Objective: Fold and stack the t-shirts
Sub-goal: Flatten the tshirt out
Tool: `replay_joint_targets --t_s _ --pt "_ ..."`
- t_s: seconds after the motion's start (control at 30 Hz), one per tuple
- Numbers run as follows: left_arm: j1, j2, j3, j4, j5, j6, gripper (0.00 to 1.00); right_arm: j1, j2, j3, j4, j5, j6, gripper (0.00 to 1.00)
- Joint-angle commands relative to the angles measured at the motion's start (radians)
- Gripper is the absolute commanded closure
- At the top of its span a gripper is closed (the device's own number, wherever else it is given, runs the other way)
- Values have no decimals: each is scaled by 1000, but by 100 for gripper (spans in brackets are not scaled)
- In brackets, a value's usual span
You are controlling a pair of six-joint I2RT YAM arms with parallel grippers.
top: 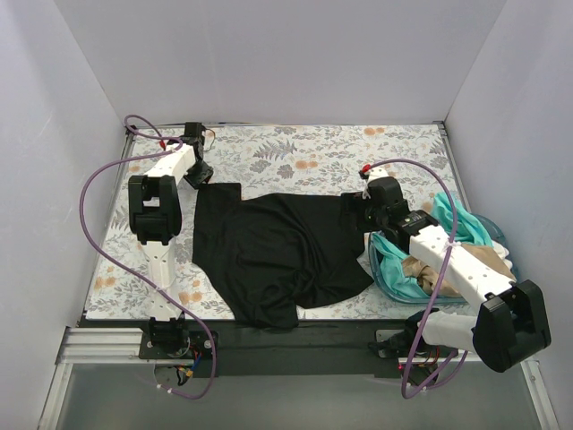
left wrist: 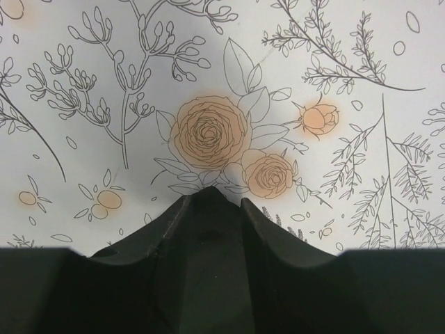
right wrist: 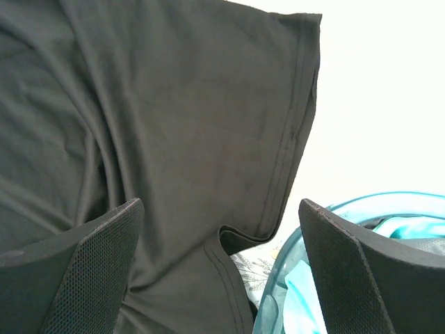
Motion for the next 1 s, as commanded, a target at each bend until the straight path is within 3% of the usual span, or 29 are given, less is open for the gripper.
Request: replay_joint_targets --t_s 0.0,0.2,0.23,0.3,0.43,0.6,0.8,0.97 --pt "4 -15 -35 -8 23 51 68 -7 -20 -5 -6 32 -18 2" --pt "-17 -28 -86 -8 6 145 73 -10 -24 -13 -4 61 -19 2" --pt "-23 -28 -80 -17 6 151 77 -12 -24 -16 -6 63 -19 2" --pt "-30 -24 -77 -23 0 163 100 -12 -24 -19 -6 63 -19 2" --pt "-31 -36 -77 -40 -29 153 100 -15 -30 -16 -4 66 -24 2" --pt "-31 -119 -193 -6 -126 140 100 -19 -18 5 -1 87 -10 2" --pt "-31 -297 -412 165 -61 162 100 -23 167 155 -6 71 -29 2" --pt "-30 -366 -514 175 -165 147 100 -26 328 298 -8 116 -29 5"
